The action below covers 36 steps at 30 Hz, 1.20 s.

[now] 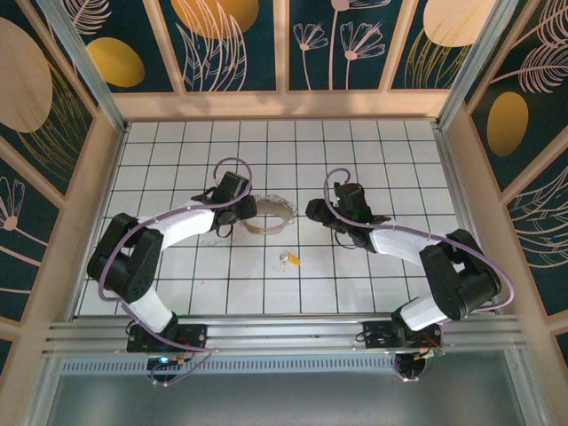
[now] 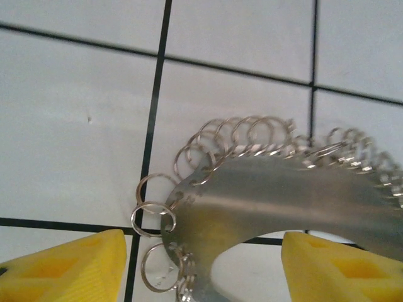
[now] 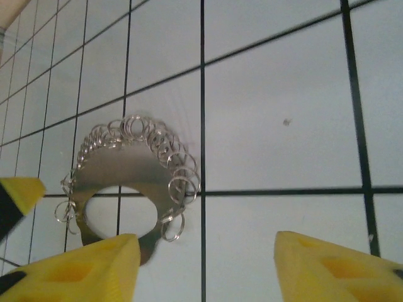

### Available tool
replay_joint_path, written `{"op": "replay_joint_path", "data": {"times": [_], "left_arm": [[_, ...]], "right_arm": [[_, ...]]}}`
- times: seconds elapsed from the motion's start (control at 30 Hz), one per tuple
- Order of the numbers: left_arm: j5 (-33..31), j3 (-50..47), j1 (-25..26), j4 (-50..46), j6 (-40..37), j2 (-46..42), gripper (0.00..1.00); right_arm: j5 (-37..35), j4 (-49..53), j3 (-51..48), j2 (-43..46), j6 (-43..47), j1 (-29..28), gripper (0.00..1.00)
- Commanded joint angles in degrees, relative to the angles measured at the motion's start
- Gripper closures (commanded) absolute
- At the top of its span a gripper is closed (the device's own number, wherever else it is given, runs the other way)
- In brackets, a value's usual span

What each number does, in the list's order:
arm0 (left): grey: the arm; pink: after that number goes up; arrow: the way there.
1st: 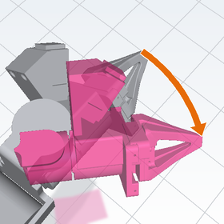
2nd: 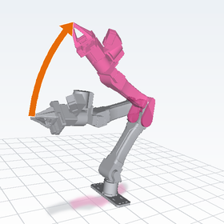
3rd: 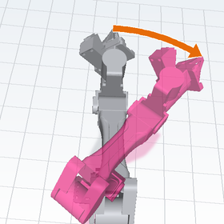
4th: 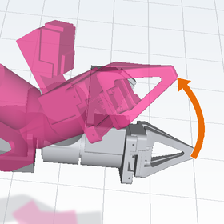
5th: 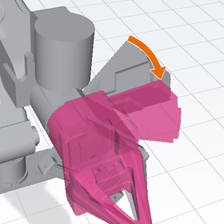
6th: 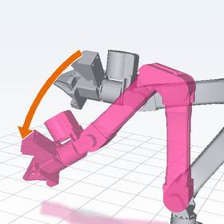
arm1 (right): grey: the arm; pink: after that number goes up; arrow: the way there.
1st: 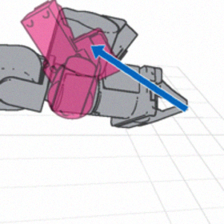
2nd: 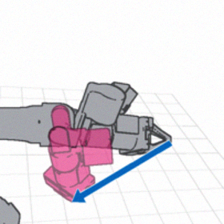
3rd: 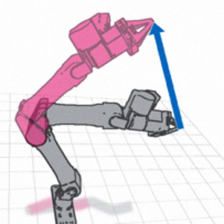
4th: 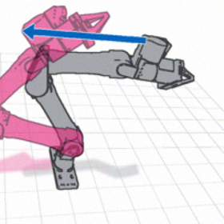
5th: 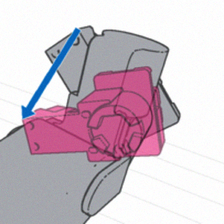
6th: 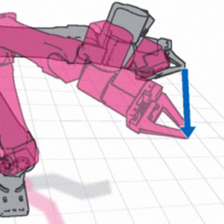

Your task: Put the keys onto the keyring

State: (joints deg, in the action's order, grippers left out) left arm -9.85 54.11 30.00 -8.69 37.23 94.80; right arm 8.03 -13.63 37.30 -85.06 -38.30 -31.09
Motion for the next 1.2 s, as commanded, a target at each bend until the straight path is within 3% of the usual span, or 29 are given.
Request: {"op": "replay_joint_path", "data": {"times": [0.0,0.27,0.43,0.77,0.87,1.03,1.17], "left_arm": [[2.47,-0.28,-0.04,3.51,-3.96,-3.73,0.32],[15.26,0.61,-0.03,8.23,-8.27,-5.33,0.33],[16.32,0.25,-0.03,9.28,-8.91,-4.77,0.33],[19.16,-0.63,0.0,8.9,-12.65,-4.1,0.33],[20.73,-0.69,0.49,7.24,-15.08,-4.06,0.34],[19.11,1.26,4.47,3.14,-19.46,-1.53,0.39],[15.11,5.73,8.61,-0.66,-23.27,2.41,0.48]], "right_arm": [[3.75,-1.56,-1.07,-1.84,-0.53,-1.25,0.53],[5.41,-0.97,3.88,-9.28,-1.07,-3.01,0.82],[5.23,0.34,8.21,-13.71,-0.67,-4.06,0.92],[2.37,3.16,11.79,-15.88,0.08,-4.29,0.98],[1.0,2.56,9.22,-13.15,-0.17,-3.2,0.93],[0.35,2.43,5.81,-8.57,-0.03,-1.2,0.58],[-0.47,2.32,2.2,-4.03,0.17,0.94,0.45]]}}
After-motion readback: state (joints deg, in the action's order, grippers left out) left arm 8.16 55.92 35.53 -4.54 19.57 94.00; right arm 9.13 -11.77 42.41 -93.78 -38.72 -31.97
